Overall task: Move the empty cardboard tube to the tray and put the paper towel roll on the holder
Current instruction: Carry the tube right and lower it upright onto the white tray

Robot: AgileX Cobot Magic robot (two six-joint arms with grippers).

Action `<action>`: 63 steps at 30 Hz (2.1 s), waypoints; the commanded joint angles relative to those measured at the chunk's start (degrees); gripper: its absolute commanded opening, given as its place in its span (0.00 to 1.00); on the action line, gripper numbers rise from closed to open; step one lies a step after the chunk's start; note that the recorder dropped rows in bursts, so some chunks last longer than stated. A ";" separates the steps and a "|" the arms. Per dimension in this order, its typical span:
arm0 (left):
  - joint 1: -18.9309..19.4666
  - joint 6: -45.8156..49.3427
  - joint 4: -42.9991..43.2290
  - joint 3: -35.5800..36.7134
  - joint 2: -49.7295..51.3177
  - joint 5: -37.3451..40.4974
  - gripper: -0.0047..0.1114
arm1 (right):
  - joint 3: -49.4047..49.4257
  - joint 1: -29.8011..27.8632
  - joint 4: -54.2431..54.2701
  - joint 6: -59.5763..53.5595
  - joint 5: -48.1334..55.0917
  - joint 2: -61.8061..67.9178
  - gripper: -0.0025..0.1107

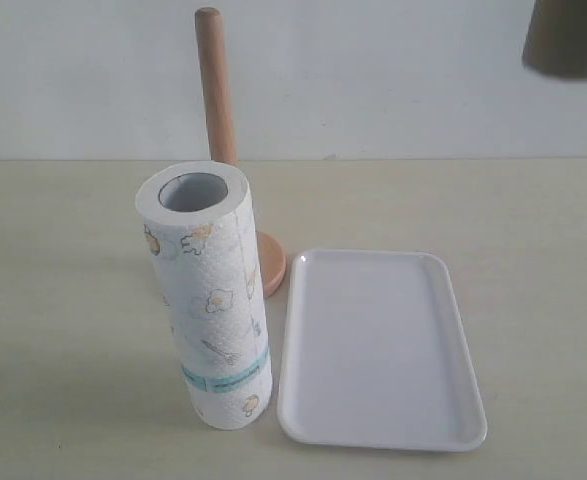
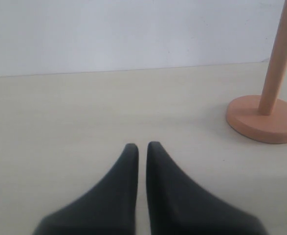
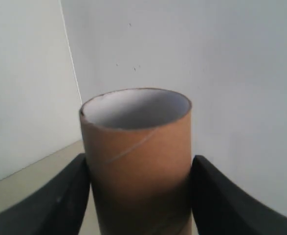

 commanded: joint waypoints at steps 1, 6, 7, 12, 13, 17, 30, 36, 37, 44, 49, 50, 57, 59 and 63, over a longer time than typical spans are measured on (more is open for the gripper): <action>-0.22 0.25 -0.55 0.22 -0.19 -0.20 0.09 | 13.64 -0.63 0.04 -0.01 6.33 -0.14 0.02; -0.22 0.25 -0.55 0.22 -0.19 -0.20 0.09 | 27.80 -0.63 0.04 -2.00 15.33 -0.24 0.02; -0.22 0.25 -0.55 0.22 -0.19 -0.20 0.09 | 30.27 -0.63 0.04 -2.33 16.85 -0.24 0.02; -0.22 0.25 -0.55 0.22 -0.19 -0.20 0.09 | 39.02 -0.63 0.04 -5.05 25.69 -1.41 0.02; -0.22 0.25 -0.55 0.22 -0.19 -0.20 0.09 | 40.11 -0.63 0.04 -5.05 27.53 -1.72 0.02; -0.22 0.25 -0.55 0.22 -0.19 -0.20 0.09 | 42.65 -0.51 0.04 -6.02 32.27 -4.01 0.02; -0.22 0.25 -0.55 0.22 -0.19 -0.20 0.09 | 42.54 17.14 0.04 -27.79 65.70 -8.11 0.02; -0.22 0.25 -0.55 0.22 -0.19 -0.20 0.09 | 42.54 25.69 0.04 -33.62 80.75 -8.11 0.02; -0.22 0.25 -0.55 0.22 -0.19 -0.20 0.09 | 42.54 27.01 0.04 -35.88 84.50 -8.11 0.02; -0.22 0.25 -0.55 0.22 -0.19 -0.20 0.09 | 39.36 30.95 28.64 -64.21 99.10 -6.85 0.02; -0.22 0.25 -0.55 0.22 -0.19 -0.20 0.09 | 30.94 30.80 61.01 -91.88 116.34 0.39 0.02; -0.22 0.25 -0.55 0.22 -0.19 -0.20 0.09 | 28.67 30.80 67.18 -95.88 117.54 1.79 0.02; -0.22 0.25 -0.55 0.22 -0.19 -0.20 0.09 | 18.09 30.80 111.94 -118.34 117.21 9.33 0.02; -0.22 0.25 -0.55 0.22 -0.19 -0.20 0.09 | 16.36 30.80 115.50 -116.87 116.68 11.89 0.02; -0.22 0.25 -0.55 0.22 -0.19 -0.20 0.09 | 14.14 30.80 120.00 -114.14 116.33 17.10 0.02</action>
